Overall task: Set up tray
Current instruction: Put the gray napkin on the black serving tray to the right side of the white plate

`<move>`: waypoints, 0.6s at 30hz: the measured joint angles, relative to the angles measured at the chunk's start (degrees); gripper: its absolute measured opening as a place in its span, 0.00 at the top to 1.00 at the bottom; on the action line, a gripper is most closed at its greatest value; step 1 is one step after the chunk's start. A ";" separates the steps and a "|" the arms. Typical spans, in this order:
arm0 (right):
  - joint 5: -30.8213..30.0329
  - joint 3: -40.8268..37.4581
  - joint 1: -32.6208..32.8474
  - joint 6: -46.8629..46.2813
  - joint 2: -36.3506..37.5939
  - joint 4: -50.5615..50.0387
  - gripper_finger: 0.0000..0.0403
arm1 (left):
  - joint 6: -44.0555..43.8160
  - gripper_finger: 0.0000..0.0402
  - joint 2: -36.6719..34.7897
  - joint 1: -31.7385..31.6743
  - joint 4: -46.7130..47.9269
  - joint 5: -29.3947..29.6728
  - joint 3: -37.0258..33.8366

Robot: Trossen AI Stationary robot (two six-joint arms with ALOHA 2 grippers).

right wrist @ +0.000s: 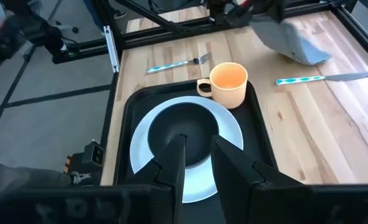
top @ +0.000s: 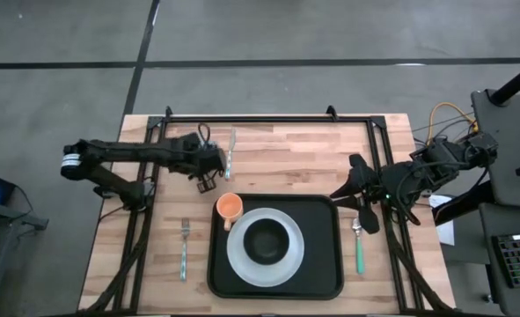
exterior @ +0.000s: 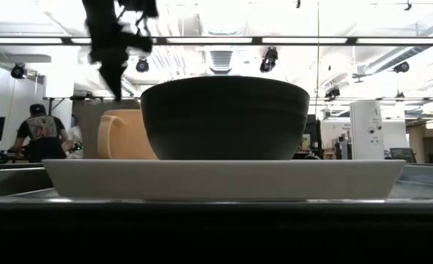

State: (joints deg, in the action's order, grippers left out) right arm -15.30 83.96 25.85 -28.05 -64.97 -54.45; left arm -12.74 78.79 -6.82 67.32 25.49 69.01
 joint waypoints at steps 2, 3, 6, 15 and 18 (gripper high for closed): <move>0.00 0.00 0.00 -0.29 -0.04 0.00 0.83 | 0.82 1.00 1.70 -0.48 1.95 0.53 5.40; 0.06 0.00 0.00 -0.32 -0.04 0.01 0.83 | 1.68 1.00 2.49 -0.89 3.07 0.53 7.76; 0.06 0.00 0.00 -0.68 -0.04 0.39 0.83 | 2.20 1.00 5.66 -2.03 7.01 -0.12 13.82; 0.02 0.00 0.00 -1.18 -0.04 0.53 0.83 | 5.76 1.00 17.19 -2.61 9.33 -2.31 28.97; -0.86 0.00 0.02 -2.64 -0.04 -1.16 0.83 | 8.03 1.00 21.30 -2.59 10.08 -2.34 35.78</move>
State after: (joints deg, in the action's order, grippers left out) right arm -16.16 83.96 25.86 -30.69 -65.01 -55.61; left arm -4.72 100.09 -9.41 77.40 23.16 104.79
